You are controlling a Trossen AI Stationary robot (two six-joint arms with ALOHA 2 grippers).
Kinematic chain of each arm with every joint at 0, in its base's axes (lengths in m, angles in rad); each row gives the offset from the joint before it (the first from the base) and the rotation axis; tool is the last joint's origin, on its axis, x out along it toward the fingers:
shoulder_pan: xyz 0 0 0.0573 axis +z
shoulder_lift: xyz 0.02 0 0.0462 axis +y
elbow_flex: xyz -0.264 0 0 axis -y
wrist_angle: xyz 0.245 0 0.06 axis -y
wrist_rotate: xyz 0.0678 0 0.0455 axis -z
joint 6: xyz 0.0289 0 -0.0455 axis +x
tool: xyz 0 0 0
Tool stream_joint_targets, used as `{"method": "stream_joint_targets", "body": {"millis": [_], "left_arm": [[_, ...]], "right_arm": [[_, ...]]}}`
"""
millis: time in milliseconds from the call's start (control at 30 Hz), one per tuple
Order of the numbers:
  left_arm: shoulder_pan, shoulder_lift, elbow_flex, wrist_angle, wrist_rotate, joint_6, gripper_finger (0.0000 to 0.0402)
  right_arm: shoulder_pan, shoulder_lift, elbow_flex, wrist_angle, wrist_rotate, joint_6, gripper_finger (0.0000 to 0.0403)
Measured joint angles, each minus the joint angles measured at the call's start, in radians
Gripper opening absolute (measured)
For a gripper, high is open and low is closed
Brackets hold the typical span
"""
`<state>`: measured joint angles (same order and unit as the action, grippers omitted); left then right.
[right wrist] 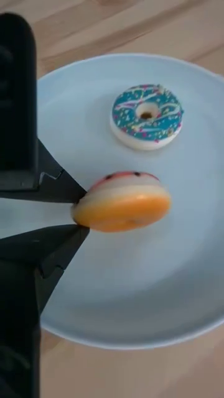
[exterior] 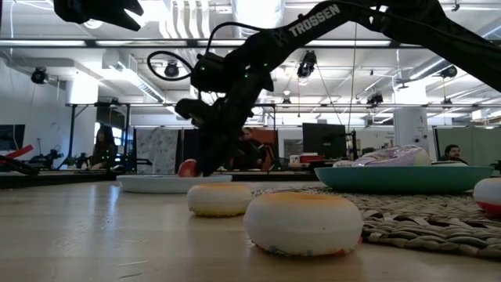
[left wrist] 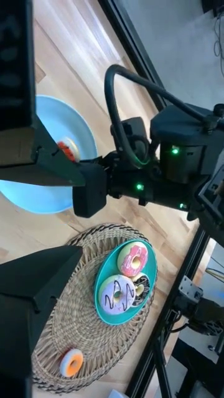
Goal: Pick & Place donuts
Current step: Put the small orange donut onto the blue plate, then put the small dark pink donut onto the blue plate
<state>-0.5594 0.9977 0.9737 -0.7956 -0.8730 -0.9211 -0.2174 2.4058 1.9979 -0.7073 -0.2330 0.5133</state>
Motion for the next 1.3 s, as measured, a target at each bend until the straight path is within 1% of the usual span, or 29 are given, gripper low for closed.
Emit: {"method": "stream_joint_targets", "body": {"millis": [133, 333, 433, 700, 867, 1000, 1100, 1167, 1233, 1300], "left_arm": [[0.0, 0.0, 0.0, -0.012, 0.0, 0.0, 0.0139], [0.0, 0.0, 0.0, -0.024, 0.0, 0.0, 0.0139], [0.0, 0.0, 0.0, -0.028, 0.0, -0.001, 0.0139], [0.0, 0.0, -0.018, -0.033, -0.001, -0.026, 0.0139], [0.001, 0.0, -0.023, -0.032, -0.001, -0.041, 0.0139], [0.001, 0.0, -0.025, -0.032, -0.003, -0.048, 0.0139], [0.001, 0.0, -0.026, -0.032, -0.004, -0.049, 0.0139], [0.001, 0.0, -0.026, -0.031, -0.004, -0.049, 0.0139], [0.001, 0.0, -0.026, -0.026, -0.005, -0.049, 0.0139], [0.001, 0.0, -0.026, -0.025, -0.005, -0.05, 0.0139]], "right_arm": [[0.001, 0.0, 0.019, -0.005, 0.018, 0.0, 0.0077], [0.001, -0.002, 0.044, -0.046, 0.09, -0.003, 0.009], [-0.003, -0.003, 0.044, -0.074, 0.13, -0.008, 0.0091], [-0.008, -0.02, 0.044, -0.109, 0.238, -0.081, 0.0087], [-0.006, -0.061, 0.044, -0.13, 0.237, -0.206, 0.0086], [0.027, -0.136, 0.036, -0.178, 0.237, -0.396, 0.0086], [0.073, -0.221, -0.017, -0.176, 0.226, -0.536, 0.0086], [0.101, -0.285, -0.085, -0.152, 0.223, -0.585, 0.0086], [0.124, -0.358, -0.2, -0.109, 0.223, -0.591, 0.0086], [0.148, -0.447, -0.34, -0.052, 0.223, -0.559, 0.0086]]}}
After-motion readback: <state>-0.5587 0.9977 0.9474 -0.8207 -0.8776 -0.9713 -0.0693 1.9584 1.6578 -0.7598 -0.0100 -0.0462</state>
